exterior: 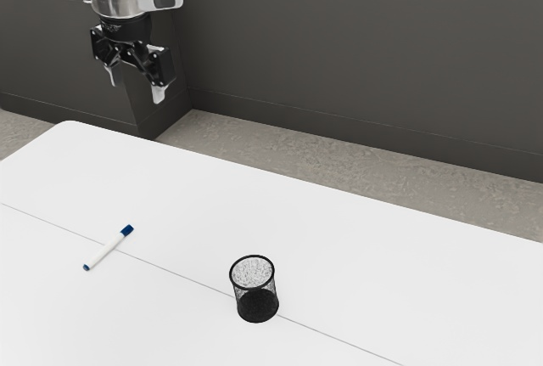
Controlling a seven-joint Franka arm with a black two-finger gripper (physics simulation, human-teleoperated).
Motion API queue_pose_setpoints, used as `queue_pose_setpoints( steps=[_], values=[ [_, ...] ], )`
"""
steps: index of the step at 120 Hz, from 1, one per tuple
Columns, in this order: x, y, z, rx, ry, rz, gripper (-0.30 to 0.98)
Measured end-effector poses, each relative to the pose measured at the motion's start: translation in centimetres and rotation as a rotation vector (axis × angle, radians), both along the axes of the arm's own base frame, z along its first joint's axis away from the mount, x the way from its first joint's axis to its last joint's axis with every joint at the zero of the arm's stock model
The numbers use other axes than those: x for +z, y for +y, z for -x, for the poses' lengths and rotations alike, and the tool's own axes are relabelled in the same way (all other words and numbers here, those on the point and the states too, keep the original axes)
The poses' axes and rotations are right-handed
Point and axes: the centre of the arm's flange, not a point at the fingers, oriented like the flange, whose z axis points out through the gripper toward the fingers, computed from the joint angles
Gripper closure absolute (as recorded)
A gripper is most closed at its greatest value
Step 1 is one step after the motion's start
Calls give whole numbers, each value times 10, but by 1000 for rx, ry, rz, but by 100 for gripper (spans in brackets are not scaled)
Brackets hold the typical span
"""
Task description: Put the marker into the pen holder.
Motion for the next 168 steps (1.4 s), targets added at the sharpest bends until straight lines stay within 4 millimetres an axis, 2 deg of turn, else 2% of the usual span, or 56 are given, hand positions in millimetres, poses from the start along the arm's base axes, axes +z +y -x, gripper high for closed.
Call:
queue_pose_setpoints(
  steps=[30,38,44,48,50,59,63,66,76,92,108,121,140,168],
  values=[
    [0,18,0,52,0,30,0],
    [11,19,11,56,-3,32,0],
    [1,22,18,64,35,15,0],
    [-21,26,20,71,83,4,0],
    [-39,30,22,75,115,1,0],
    [-147,66,40,120,259,18,0],
    [-184,80,50,140,290,32,0],
    [-204,88,55,150,298,41,0],
    [-240,104,60,169,269,64,0],
    [-282,113,47,185,214,80,0],
    [-337,122,78,215,191,123,0],
    [-346,135,86,225,125,138,0],
    [-341,135,73,181,44,128,0],
    [-360,148,58,136,29,98,0]
  ],
)
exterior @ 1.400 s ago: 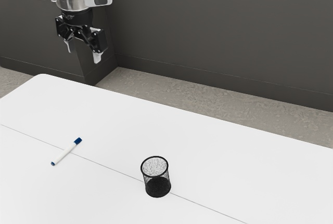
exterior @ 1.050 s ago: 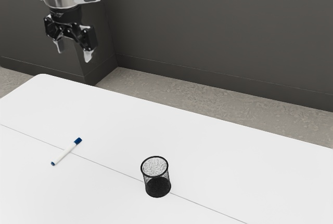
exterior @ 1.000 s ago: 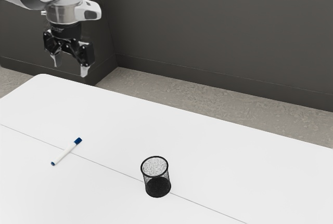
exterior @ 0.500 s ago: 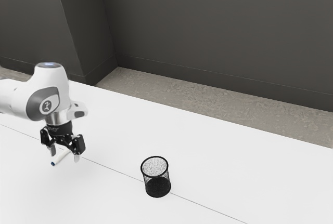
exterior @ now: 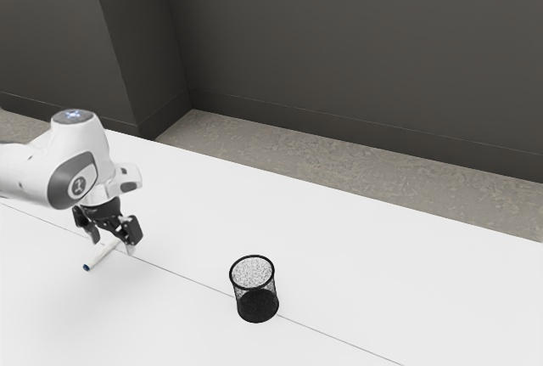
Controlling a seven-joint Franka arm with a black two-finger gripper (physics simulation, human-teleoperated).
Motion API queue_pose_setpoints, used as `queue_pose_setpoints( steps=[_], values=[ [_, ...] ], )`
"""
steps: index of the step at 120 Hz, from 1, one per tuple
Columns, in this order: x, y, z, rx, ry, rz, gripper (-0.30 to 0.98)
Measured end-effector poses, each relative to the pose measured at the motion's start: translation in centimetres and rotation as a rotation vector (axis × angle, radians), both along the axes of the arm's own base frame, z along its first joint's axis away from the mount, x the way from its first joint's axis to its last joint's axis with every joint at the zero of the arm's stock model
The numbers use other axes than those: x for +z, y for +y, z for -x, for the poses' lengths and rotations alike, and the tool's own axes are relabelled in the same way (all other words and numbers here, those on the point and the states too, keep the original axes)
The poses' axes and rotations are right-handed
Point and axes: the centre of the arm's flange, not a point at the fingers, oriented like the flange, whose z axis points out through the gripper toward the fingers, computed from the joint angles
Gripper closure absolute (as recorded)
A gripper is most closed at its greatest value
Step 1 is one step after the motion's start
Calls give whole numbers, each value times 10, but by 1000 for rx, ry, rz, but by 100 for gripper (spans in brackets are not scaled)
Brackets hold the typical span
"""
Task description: Put the marker into the pen holder.
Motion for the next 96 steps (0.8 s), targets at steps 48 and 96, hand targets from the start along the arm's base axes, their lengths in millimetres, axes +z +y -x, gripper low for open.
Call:
queue_pose_setpoints(
  steps=[48,96],
  values=[
    [-27,34,-35,-5,1,-1,9],
    [-35,32,-60,-92,-10,35,15]
  ],
)
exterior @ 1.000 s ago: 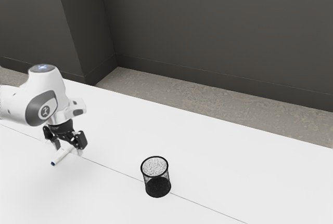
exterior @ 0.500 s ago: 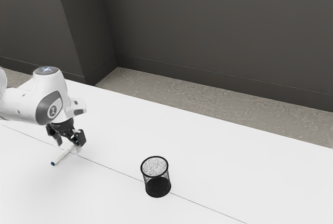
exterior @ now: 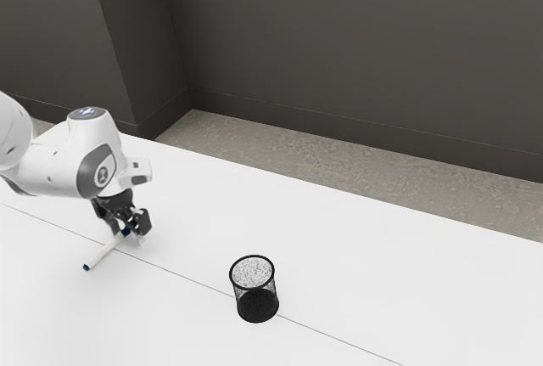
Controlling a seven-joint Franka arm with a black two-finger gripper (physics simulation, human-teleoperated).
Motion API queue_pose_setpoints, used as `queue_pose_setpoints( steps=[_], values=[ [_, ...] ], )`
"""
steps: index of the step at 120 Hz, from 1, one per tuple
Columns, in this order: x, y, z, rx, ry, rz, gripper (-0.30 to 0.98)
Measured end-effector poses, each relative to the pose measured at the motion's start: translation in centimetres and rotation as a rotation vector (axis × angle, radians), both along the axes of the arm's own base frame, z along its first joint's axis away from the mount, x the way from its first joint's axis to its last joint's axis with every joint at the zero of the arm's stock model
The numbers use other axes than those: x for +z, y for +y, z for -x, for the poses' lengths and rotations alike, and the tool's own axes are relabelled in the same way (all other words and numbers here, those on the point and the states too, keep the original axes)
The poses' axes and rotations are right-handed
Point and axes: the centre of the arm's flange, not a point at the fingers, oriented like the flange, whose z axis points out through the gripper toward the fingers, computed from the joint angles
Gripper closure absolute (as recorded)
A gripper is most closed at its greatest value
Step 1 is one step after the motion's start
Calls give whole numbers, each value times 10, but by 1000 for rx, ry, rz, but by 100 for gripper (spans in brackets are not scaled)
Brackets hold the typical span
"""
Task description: Put the marker into the pen holder.
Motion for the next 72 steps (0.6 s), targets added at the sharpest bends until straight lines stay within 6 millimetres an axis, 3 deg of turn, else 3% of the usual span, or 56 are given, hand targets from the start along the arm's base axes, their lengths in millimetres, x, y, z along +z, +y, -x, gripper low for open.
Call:
queue_pose_setpoints(
  steps=[18,72],
  values=[
    [10,9,11,-7,4,0,16],
    [2,19,18,-41,32,7,30]
  ],
)
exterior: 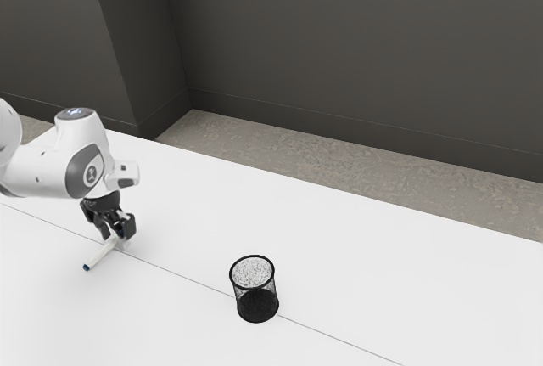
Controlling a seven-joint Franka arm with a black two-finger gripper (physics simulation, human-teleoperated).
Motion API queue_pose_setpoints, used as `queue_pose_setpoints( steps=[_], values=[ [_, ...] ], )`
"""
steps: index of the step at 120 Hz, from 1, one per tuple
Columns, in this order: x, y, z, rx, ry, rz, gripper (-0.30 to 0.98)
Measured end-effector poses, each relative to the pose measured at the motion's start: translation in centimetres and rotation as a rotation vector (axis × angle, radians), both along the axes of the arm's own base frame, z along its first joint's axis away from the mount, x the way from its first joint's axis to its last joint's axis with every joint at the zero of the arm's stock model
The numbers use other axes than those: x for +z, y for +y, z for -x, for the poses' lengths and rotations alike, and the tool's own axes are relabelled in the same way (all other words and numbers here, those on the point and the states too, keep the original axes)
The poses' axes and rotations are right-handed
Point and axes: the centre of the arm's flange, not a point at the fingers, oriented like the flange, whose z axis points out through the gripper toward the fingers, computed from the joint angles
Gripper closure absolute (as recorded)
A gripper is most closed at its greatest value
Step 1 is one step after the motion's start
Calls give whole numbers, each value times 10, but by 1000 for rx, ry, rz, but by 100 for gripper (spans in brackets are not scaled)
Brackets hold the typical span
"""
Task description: Put the marker into the pen holder.
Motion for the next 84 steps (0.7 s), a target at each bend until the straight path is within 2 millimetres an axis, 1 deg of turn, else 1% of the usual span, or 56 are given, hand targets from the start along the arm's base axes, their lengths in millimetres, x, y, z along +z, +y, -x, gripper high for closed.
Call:
queue_pose_setpoints(
  steps=[7,32,68,84],
  values=[
    [0,1,-1,-3,-1,0,32],
    [-3,16,3,11,2,-2,37],
    [-12,17,5,4,15,1,43],
    [-9,18,0,2,6,-2,45]
  ],
)
